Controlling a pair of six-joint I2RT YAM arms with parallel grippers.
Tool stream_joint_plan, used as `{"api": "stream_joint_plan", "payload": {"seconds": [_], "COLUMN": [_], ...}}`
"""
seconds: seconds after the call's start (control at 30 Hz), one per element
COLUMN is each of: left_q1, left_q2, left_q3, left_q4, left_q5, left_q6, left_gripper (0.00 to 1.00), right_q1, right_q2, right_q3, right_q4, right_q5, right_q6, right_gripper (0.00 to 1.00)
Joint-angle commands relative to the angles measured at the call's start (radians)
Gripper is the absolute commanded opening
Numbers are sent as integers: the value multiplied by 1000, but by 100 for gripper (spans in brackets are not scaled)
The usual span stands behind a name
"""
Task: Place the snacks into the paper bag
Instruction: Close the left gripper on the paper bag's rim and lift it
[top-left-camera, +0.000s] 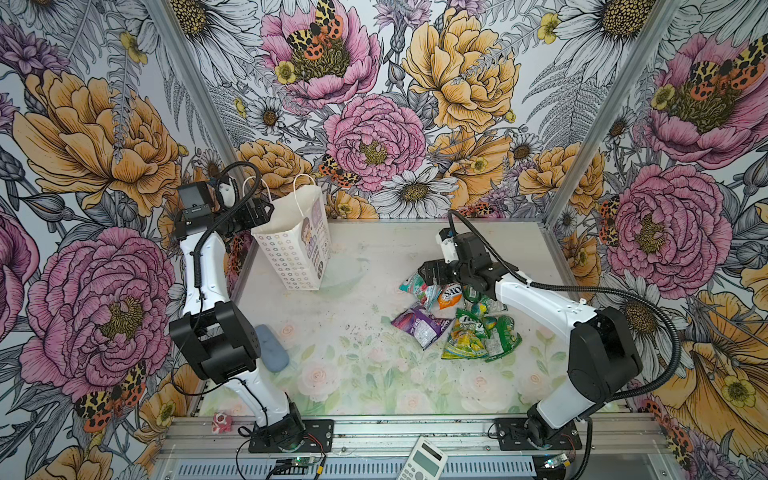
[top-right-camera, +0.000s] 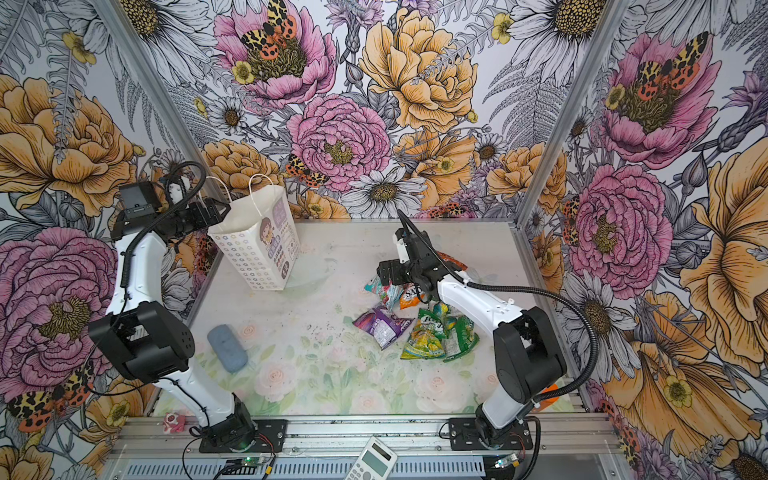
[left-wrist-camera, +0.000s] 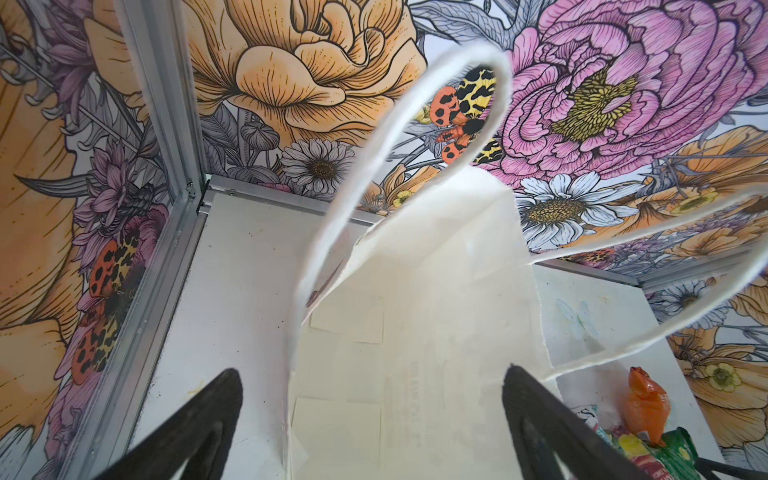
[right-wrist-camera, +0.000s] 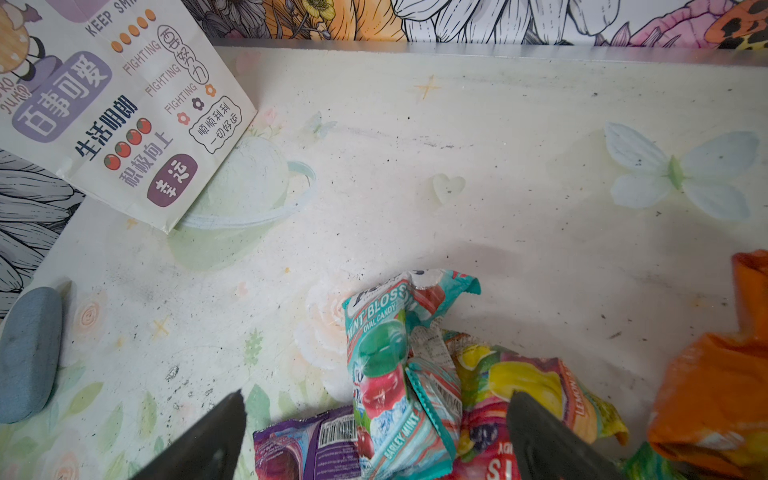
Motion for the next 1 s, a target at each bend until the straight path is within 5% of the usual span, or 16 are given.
{"api": "stream_joint_plan", "payload": {"seconds": [0.0, 0.97], "left_q1": [-10, -52], "left_q2": [18, 127], "left_q3": [39, 112], "left_q4": [4, 4], "left_q5": [-62, -111], "left_q6": [29, 6], "left_gripper": [99, 93], "right_q1": [5, 4], "right_q2": [11, 12], "right_q3": [-13, -25], "right_q4": [0, -1], "right_q5": [20, 35], "right_q6": [-15, -30], "right_gripper": [100, 100]}}
